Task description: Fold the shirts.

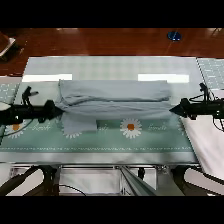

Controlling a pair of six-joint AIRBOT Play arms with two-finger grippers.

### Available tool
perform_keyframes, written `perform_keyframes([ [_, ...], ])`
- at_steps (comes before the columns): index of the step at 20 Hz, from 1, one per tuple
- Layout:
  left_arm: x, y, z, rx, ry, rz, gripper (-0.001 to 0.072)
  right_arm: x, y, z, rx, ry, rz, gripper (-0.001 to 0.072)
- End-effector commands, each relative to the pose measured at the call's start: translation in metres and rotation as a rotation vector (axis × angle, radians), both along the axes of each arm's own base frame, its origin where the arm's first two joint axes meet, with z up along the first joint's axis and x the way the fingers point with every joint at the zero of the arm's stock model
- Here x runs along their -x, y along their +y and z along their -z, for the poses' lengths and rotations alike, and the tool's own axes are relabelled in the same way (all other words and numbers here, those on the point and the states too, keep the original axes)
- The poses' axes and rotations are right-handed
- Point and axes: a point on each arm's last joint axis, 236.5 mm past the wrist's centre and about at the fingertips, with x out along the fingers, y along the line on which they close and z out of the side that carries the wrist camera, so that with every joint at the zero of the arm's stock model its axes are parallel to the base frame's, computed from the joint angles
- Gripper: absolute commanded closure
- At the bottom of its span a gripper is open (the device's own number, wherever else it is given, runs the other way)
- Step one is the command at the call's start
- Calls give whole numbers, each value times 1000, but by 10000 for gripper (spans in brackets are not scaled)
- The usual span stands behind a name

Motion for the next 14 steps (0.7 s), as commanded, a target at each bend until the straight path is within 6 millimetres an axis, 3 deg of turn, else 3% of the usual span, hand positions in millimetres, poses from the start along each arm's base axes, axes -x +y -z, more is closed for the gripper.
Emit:
perform_keyframes([
  [1,-65,-3,-34,24,-111,-14,689,-48,-13,-24,-14,-101,45,680],
  [8,-154,-14,-20,49,-98,16,689,-134,-13,-26,25,-183,17,680],
  [13,-174,-25,14,62,-51,51,688,-164,-15,1,3,-152,34,678],
  [14,-175,-26,21,60,-44,53,608,-169,-13,7,3,-152,43,552],
])
